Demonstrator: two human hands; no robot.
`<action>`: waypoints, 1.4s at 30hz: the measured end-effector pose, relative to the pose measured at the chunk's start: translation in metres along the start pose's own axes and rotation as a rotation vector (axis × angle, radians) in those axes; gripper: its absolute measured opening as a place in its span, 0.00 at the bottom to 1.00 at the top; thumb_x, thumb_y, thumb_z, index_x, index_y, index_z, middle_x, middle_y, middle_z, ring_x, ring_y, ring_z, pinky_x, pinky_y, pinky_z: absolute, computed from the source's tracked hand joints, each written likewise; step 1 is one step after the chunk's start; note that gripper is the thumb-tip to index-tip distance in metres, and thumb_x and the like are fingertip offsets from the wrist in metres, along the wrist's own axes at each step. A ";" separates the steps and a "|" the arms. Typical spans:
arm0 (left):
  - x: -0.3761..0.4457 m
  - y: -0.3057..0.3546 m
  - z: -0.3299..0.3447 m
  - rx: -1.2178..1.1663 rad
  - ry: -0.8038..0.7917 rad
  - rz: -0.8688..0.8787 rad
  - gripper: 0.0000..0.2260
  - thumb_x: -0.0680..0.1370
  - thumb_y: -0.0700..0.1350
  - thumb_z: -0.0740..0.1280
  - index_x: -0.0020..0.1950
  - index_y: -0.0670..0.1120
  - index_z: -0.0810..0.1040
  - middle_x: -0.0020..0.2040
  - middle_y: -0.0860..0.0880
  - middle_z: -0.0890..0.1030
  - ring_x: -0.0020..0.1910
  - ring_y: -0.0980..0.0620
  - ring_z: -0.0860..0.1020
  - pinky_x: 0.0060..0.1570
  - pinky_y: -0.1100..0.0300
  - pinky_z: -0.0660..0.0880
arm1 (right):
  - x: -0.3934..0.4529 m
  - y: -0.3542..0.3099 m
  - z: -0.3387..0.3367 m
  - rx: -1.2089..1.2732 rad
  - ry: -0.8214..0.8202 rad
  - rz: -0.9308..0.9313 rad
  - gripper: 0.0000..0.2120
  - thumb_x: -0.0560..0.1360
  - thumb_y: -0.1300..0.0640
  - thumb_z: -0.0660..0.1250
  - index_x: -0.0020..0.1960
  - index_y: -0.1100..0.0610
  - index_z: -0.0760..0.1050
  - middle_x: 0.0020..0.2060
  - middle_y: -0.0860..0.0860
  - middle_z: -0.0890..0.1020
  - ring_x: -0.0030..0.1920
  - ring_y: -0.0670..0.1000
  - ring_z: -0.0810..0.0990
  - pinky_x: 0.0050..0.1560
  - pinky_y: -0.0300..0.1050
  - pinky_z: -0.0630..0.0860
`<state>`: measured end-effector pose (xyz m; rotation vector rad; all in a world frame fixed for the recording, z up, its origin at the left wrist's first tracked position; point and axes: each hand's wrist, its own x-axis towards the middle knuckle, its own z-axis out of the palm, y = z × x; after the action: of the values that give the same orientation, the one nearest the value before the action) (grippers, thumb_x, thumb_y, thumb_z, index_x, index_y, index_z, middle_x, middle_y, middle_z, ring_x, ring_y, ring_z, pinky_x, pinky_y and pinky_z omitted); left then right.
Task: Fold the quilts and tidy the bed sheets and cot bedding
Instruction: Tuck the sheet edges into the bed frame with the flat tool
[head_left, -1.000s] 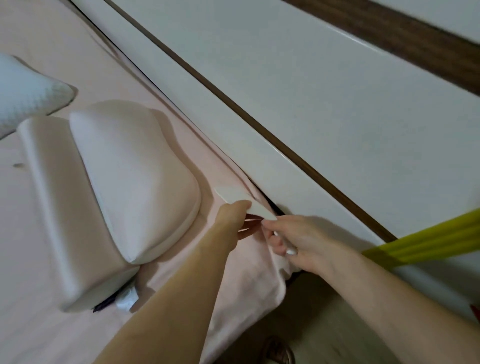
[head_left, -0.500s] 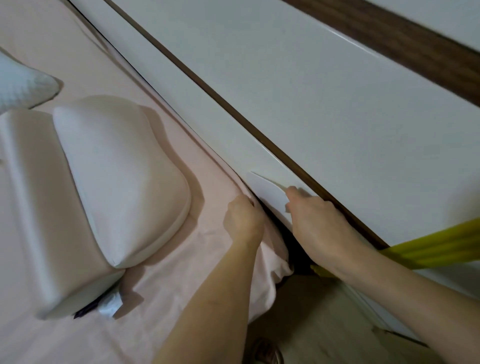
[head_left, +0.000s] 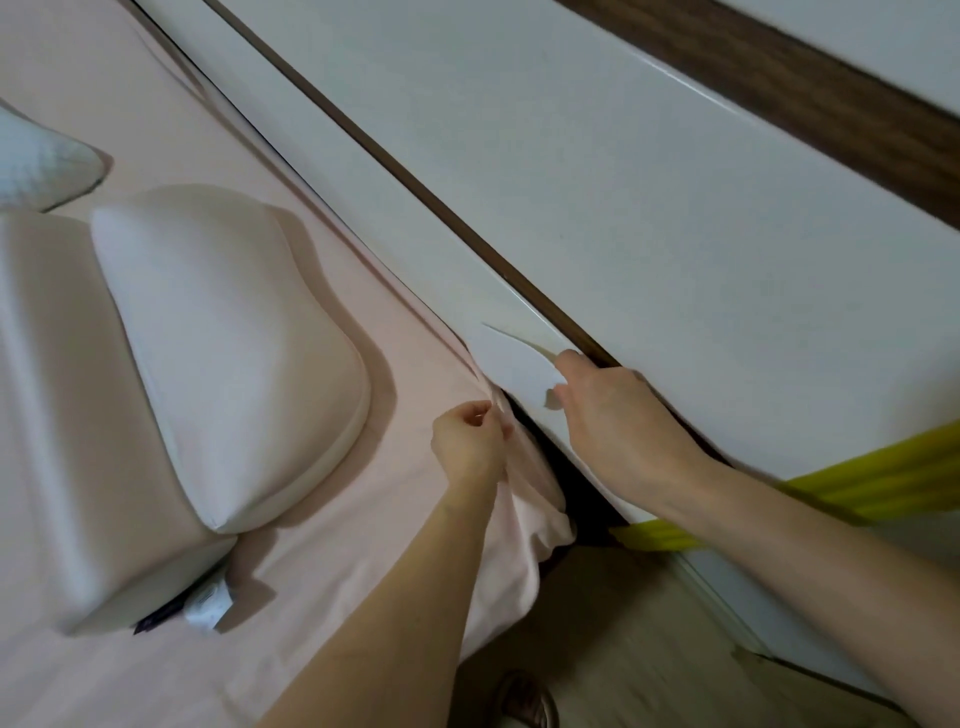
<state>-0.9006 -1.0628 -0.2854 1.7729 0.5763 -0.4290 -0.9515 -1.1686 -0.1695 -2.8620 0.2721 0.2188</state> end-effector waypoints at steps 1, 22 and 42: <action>-0.004 0.001 0.002 0.015 0.000 0.031 0.13 0.76 0.39 0.66 0.36 0.54 0.80 0.32 0.55 0.82 0.30 0.63 0.79 0.36 0.66 0.77 | 0.002 -0.002 -0.001 0.010 -0.005 -0.012 0.02 0.81 0.61 0.57 0.53 0.56 0.67 0.30 0.45 0.65 0.33 0.52 0.75 0.27 0.37 0.59; 0.028 -0.002 -0.034 0.752 -0.092 0.430 0.07 0.78 0.43 0.62 0.54 0.47 0.78 0.56 0.48 0.78 0.59 0.47 0.74 0.53 0.58 0.71 | 0.062 -0.082 0.043 -0.125 -0.124 -0.061 0.13 0.79 0.67 0.54 0.57 0.60 0.74 0.50 0.55 0.81 0.49 0.55 0.82 0.31 0.40 0.63; 0.086 -0.005 -0.080 1.318 -0.536 0.648 0.27 0.81 0.49 0.59 0.79 0.50 0.53 0.79 0.51 0.52 0.78 0.47 0.46 0.75 0.47 0.52 | 0.031 -0.099 0.102 0.028 -0.139 0.047 0.14 0.79 0.66 0.52 0.62 0.63 0.68 0.55 0.58 0.77 0.49 0.55 0.75 0.38 0.40 0.64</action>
<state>-0.8343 -0.9710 -0.3167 2.7264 -0.8850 -0.8739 -0.9140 -1.0526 -0.2491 -2.7979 0.3119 0.4181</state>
